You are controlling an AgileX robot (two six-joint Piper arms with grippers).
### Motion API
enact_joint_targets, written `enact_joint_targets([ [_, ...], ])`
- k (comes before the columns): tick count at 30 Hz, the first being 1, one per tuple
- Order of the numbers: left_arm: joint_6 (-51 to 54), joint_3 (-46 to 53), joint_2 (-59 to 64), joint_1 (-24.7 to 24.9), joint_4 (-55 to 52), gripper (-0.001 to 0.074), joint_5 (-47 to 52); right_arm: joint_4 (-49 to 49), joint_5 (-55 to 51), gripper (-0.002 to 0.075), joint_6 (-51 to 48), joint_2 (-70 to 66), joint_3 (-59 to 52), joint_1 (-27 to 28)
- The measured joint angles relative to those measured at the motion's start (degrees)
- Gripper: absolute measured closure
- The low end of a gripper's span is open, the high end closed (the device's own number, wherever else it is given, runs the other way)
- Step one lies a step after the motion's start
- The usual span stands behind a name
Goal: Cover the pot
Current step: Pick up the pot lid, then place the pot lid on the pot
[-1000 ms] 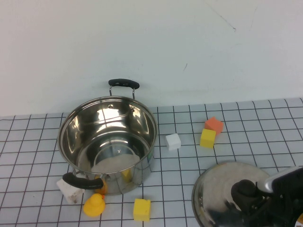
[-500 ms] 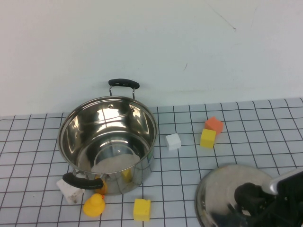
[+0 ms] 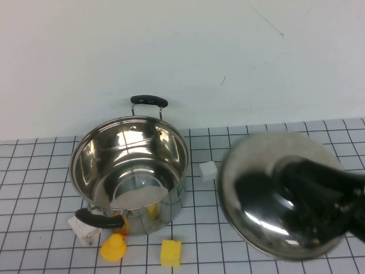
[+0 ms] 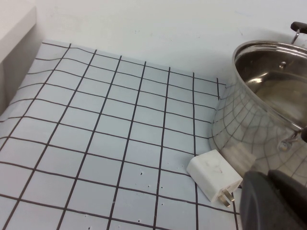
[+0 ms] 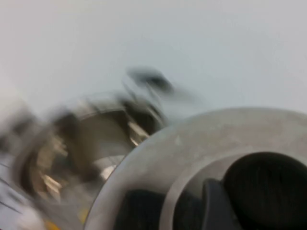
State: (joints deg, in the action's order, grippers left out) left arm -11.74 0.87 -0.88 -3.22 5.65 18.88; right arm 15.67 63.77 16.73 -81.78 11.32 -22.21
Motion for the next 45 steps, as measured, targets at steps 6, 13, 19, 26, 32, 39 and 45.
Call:
enact_joint_targets([
  [6, 0.00, 0.00, 0.00, 0.00, 0.00, 0.0738, 0.00, 21.82, -20.70, 0.0374, 13.02, 4.89, 18.82, -1.75],
  [13, 0.00, 0.00, 0.00, 0.00, 0.00, 0.0738, 0.00, 40.98, -39.68, 0.0374, 25.68, -3.24, 42.96, -10.31],
  [19, 0.00, 0.00, 0.00, 0.00, 0.00, 0.0738, 0.00, 44.29, -41.69, 0.0374, 30.20, -17.36, 57.05, -15.60],
  [26, 0.00, 0.00, 0.00, 0.00, 0.00, 0.0738, 0.00, 45.02, -42.46, 0.0374, 33.21, -32.76, 70.46, -18.05],
  [32, 0.00, 0.00, 0.00, 0.00, 0.00, 0.0738, 0.00, 51.12, -42.60, 0.0374, 41.79, -38.63, 77.25, -18.34],
  [39, 0.00, 0.00, 0.00, 0.00, 0.00, 0.0738, 0.00, 59.02, -42.40, 0.0374, 52.00, -39.64, 79.13, -18.60],
  [45, 0.00, 0.00, 0.00, 0.00, 0.00, 0.0738, 0.00, 63.03, -42.03, 0.0374, 56.95, -40.10, 79.13, -18.69],
])
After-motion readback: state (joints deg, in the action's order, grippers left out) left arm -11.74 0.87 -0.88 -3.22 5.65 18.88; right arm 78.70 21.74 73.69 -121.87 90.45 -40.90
